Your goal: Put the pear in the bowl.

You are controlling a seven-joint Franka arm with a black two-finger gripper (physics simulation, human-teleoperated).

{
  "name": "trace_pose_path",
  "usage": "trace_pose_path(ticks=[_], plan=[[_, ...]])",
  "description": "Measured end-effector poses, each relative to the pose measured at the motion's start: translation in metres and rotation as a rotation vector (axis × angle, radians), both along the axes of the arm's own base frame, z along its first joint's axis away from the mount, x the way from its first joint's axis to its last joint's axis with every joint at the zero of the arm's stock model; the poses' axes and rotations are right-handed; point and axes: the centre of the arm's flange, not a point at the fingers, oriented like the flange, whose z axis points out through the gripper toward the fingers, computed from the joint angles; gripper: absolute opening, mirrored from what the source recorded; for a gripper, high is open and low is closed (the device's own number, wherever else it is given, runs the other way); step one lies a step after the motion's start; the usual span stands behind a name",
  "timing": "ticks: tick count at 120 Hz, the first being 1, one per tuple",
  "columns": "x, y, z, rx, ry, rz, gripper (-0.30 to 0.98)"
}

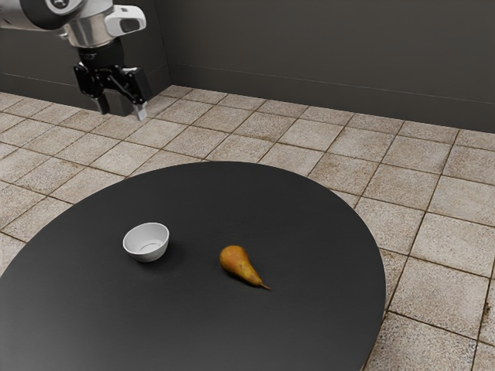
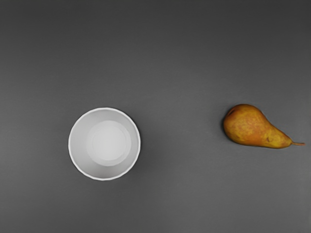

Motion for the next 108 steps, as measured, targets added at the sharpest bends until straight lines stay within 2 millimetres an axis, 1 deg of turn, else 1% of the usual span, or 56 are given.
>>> trace_pose_path(ticks=[34, 38, 44, 48, 54, 58, 66, 71, 80, 94, 101, 108], plan=[[0.0, 0.004, 0.0, -0.009, -0.003, 0.012, 0.69], [0.004, 0.002, 0.0, -0.003, -0.003, 0.008, 0.69], [0.016, -0.007, -0.002, 0.017, -0.004, -0.01, 0.69], [0.026, -0.014, -0.013, 0.028, 0.013, -0.028, 0.69], [0.042, -0.031, -0.038, 0.039, 0.054, -0.064, 0.69], [0.05, -0.053, -0.055, 0.044, 0.078, -0.107, 0.69], [0.058, -0.111, -0.085, 0.053, 0.118, -0.21, 0.69], [0.06, -0.131, -0.099, 0.057, 0.136, -0.247, 0.68], [0.06, -0.141, -0.122, 0.06, 0.169, -0.273, 0.68], [0.06, -0.161, -0.163, 0.061, 0.211, -0.349, 0.69], [0.065, -0.17, -0.186, 0.06, 0.226, -0.409, 0.68], [0.071, -0.174, -0.205, 0.056, 0.233, -0.474, 0.68]])
